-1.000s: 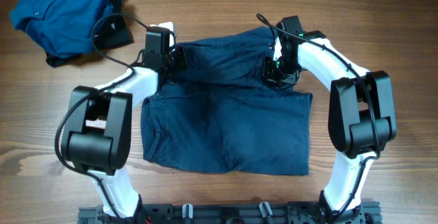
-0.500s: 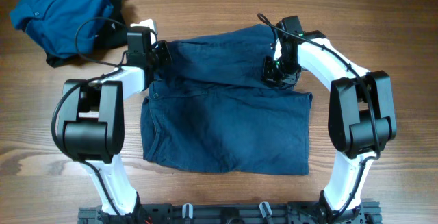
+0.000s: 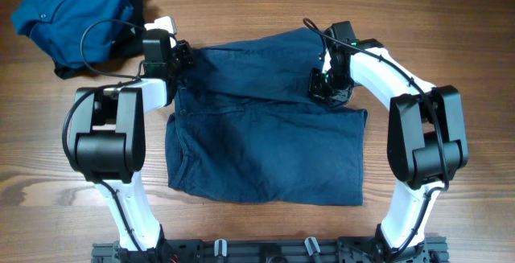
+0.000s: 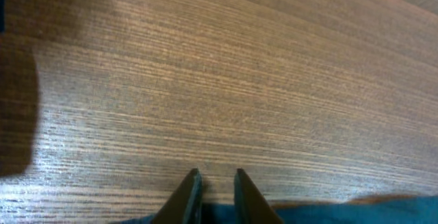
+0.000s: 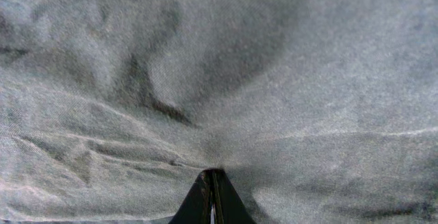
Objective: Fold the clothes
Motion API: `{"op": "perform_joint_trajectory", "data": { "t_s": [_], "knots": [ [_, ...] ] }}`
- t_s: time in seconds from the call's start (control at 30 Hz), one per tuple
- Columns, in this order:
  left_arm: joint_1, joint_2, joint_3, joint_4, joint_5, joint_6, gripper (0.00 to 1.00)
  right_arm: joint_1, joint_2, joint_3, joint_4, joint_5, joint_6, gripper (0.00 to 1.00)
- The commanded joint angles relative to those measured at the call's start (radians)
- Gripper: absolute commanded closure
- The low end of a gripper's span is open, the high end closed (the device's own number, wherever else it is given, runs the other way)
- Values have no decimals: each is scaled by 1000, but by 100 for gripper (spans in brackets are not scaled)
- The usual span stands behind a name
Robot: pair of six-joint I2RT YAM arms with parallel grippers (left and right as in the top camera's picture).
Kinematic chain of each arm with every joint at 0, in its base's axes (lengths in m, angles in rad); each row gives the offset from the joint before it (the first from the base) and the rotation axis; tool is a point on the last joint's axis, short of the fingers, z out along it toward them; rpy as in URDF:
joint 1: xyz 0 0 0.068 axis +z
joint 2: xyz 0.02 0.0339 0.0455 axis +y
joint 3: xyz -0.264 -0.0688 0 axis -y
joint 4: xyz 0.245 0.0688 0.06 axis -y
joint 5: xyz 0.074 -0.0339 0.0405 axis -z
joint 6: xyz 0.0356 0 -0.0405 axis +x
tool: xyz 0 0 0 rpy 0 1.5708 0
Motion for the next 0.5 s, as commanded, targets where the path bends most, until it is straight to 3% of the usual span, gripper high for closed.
{"op": "perform_joint_trajectory", "data": {
  "t_s": [0.0,0.1,0.27,0.37,0.47],
  "knots": [
    [-8,-120,19,-66,-21,16,75,-1,47,-60,-21,117,17,96],
    [-32,-280,19,-240,42,16,66,-1,47,-60,-7,116,18,96],
    [-86,-577,19,-546,103,-3,68,0,47,-60,3,113,9,95],
    [-128,-702,18,-740,91,-19,81,-1,47,-60,3,112,9,95],
    [-150,-698,13,-839,12,-75,83,-1,47,-60,12,108,9,95]
  ]
}}
